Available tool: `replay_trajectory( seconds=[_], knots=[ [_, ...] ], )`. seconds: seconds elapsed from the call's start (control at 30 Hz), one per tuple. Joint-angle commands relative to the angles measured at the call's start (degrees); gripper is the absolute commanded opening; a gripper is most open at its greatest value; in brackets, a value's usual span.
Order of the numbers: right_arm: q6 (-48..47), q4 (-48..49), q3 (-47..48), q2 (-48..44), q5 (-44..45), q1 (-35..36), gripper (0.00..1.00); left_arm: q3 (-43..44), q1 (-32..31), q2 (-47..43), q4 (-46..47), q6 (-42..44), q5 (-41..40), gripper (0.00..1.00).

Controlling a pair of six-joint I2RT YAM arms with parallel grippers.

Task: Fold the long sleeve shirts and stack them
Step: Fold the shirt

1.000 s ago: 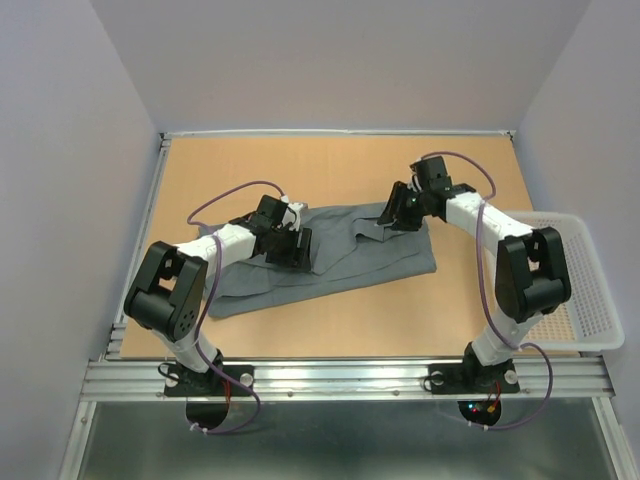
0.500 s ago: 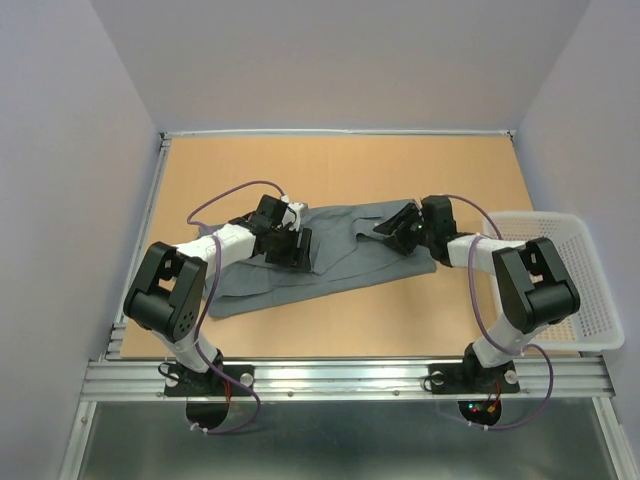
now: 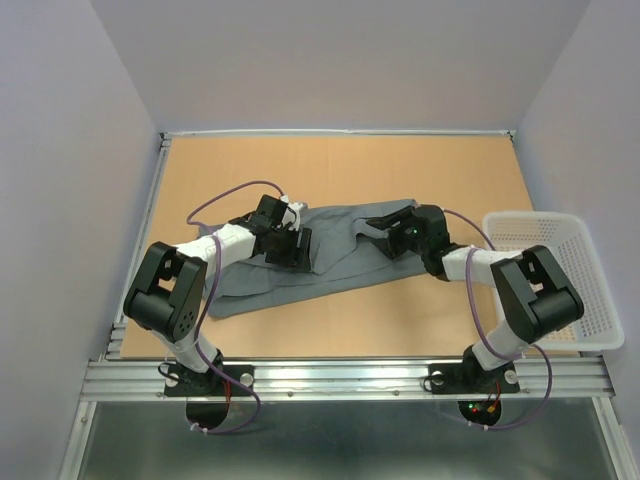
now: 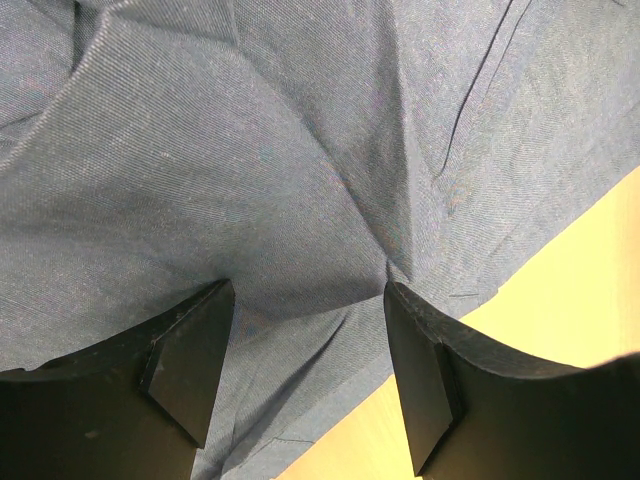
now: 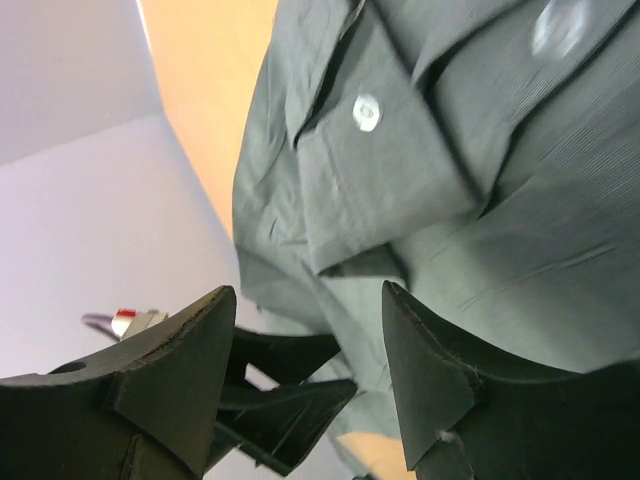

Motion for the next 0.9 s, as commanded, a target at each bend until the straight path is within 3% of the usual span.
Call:
replay_trajectory(
  seconds=[0.0, 0.2, 0.43, 0.87],
  knots=[
    [8.0, 4.7, -0.3, 1.5, 4.7, 3.0, 0.66, 1.4, -0.5, -1.9, -0.1, -0.6, 0.1, 0.73],
    [12.5, 6.0, -0.3, 3.9, 7.6, 4.5, 0.65, 1.1, -0.4, -2.1, 0.1, -0.8, 0.2, 0.73],
    [16.0, 8.0, -1.6, 5.4, 12.7, 4.4, 0.55, 0.9, -0.5, -2.3, 0.1, -0.7, 0.2, 0.73],
    [20.1, 11.4, -1.9, 10.0, 15.4, 4.4, 0.49, 0.2, -0.4, -2.9, -0.2, -0.1, -0.1, 0.73]
  ],
)
